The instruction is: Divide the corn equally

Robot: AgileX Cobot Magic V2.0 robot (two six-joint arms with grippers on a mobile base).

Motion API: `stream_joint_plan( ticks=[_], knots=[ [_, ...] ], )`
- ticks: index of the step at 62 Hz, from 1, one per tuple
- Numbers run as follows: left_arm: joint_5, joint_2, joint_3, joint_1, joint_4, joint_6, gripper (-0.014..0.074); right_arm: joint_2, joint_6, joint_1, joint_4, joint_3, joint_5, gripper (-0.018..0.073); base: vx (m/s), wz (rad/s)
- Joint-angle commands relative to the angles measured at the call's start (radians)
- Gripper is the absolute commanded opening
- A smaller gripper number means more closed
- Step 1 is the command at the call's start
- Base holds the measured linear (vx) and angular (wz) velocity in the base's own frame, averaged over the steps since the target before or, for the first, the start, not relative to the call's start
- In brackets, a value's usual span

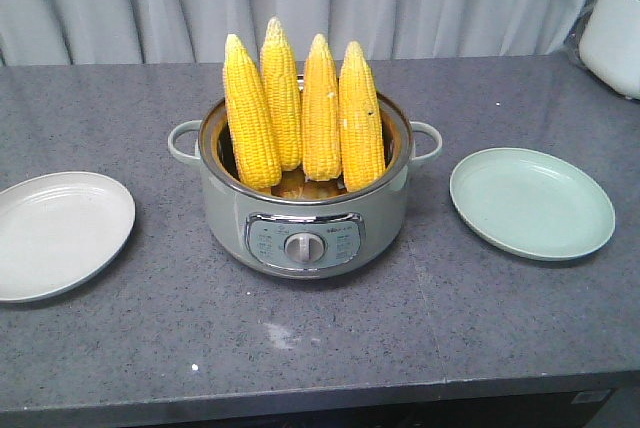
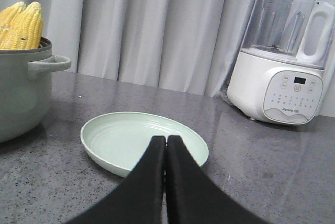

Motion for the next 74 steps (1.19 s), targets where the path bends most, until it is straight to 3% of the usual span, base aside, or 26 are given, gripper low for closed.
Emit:
stream_joint_plan(
  ticks=[1,10,15,27,38,46,52,59,67,74],
  knots=[
    [-0.075,-0.017,0.004,0.000,-0.002,-0.012,-0.0007,-0.004,-0.004,-0.007,-0.008,0.010,-0.076,-0.0004,0.00,0.00],
    [-0.081,-0.017,0.004,0.000,-0.018,-0.021,-0.0007,-0.004,0.004,-0.007,-0.005,0.010,-0.080,-0.0004,0.00,0.00],
    [-0.086,-0.017,0.004,0.000,-0.054,-0.024,-0.0007,-0.004,0.071,-0.006,0.045,0.010,-0.087,-0.0004,0.00,0.00],
    [-0.088,-0.017,0.003,0.000,-0.224,-0.135,-0.0007,-0.004,0.384,-0.002,0.346,0.010,-0.132,-0.0004,0.00,0.00],
    [-0.142,-0.017,0.000,0.000,-0.321,-0.155,-0.0007,-0.004,0.496,-0.002,0.541,0.010,-0.137,-0.0004,0.00,0.00],
    [-0.224,-0.017,-0.006,0.000,-0.470,-0.264,-0.0007,-0.004,0.561,-0.002,0.736,0.010,-0.196,-0.0004,0.00,0.00],
    [-0.279,-0.017,-0.006,0.000,-0.548,-0.309,-0.0007,-0.004,0.566,-0.002,0.895,0.010,-0.293,-0.0004,0.00,0.00],
    [-0.322,-0.017,-0.006,0.000,-0.564,-0.308,-0.0007,-0.004,0.519,-0.003,1.024,0.010,-0.379,-0.0004,0.00,0.00],
    [-0.342,-0.017,-0.006,0.000,-0.564,-0.325,-0.0007,-0.004,0.438,-0.003,1.060,0.010,-0.357,-0.0004,0.00,0.00],
    [-0.340,-0.017,-0.007,0.000,-0.563,-0.409,-0.0007,-0.004,0.374,-0.002,1.018,0.005,-0.296,-0.0004,0.00,0.00]
  ],
)
